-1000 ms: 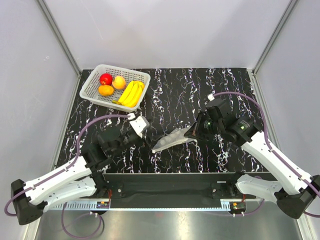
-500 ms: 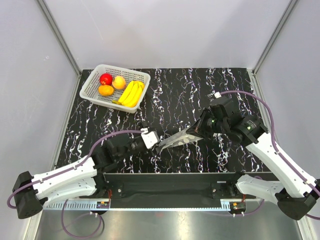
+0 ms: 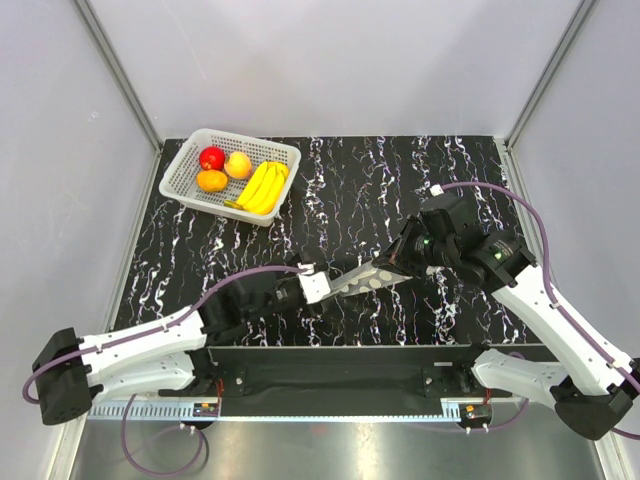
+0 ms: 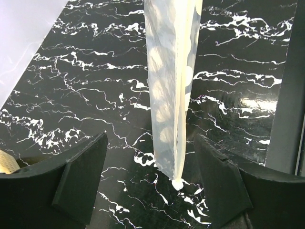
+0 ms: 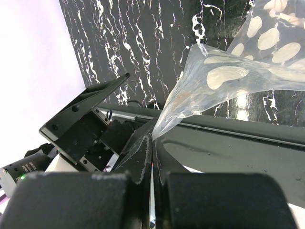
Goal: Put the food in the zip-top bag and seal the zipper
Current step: Open the zipper of the food storage bag.
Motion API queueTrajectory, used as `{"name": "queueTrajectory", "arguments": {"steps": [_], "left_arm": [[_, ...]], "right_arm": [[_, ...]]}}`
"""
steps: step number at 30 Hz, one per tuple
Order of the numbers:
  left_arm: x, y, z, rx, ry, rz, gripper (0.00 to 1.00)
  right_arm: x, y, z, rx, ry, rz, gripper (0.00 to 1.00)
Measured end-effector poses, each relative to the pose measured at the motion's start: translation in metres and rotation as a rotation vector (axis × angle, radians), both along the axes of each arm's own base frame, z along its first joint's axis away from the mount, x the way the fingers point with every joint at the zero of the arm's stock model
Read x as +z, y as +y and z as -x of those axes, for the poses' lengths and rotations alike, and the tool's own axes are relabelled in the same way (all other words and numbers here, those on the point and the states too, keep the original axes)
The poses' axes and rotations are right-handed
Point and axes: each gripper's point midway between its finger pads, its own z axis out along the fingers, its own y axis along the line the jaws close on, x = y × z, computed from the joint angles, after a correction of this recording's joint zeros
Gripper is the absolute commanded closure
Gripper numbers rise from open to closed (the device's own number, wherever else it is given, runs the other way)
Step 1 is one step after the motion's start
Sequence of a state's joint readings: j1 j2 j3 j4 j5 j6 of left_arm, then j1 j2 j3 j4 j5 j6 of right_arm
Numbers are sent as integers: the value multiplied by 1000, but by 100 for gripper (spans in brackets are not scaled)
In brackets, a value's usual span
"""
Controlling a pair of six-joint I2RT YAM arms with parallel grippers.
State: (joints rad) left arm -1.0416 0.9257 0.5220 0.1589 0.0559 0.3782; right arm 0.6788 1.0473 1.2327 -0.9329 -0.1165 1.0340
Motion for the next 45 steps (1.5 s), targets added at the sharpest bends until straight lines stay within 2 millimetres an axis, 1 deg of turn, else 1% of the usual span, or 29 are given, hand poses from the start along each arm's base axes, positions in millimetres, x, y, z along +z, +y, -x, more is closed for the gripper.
{"name": "queueTrajectory", "arguments": {"steps": [7, 16, 21, 22, 27, 28, 33, 36, 38, 39, 41, 42, 45], "left_arm": [[0, -6, -3, -4, -1, -10, 24], [-6, -12, -7, 0, 8, -32, 33], [-4, -13, -9, 8, 1, -23, 35], [-3, -13, -9, 8, 0, -22, 37], [0, -13, -11, 18, -8, -12, 40], [0, -13, -11, 19, -9, -11, 42], [-4, -16, -14, 25, -3, -26, 45], [-7, -16, -16, 34, 0, -35, 52], [-7, -16, -18, 42, -1, -37, 55], [-6, -17, -19, 46, -2, -38, 60], [-3, -21, -22, 51, -3, -38, 67], [-1, -23, -24, 51, -4, -39, 76], [3, -32, -29, 51, -2, -41, 91]], "right_arm": [[0, 0, 0, -2, 1, -2, 100], [4, -2, 2, -5, -9, -15, 100], [5, -2, 3, -5, -11, -16, 100], [5, -2, 3, -5, -11, -16, 100], [5, -2, 3, -4, -11, -17, 100], [5, -2, 3, -4, -11, -17, 100], [6, -2, 4, -1, -11, -20, 100], [5, -2, 4, 0, -10, -21, 100], [4, -2, 5, 1, -8, -20, 100], [4, -2, 5, 1, -8, -20, 100], [4, -1, 4, 1, -10, -22, 100], [4, -1, 4, 1, -11, -23, 100], [4, -1, 4, 1, -11, -23, 100]]}}
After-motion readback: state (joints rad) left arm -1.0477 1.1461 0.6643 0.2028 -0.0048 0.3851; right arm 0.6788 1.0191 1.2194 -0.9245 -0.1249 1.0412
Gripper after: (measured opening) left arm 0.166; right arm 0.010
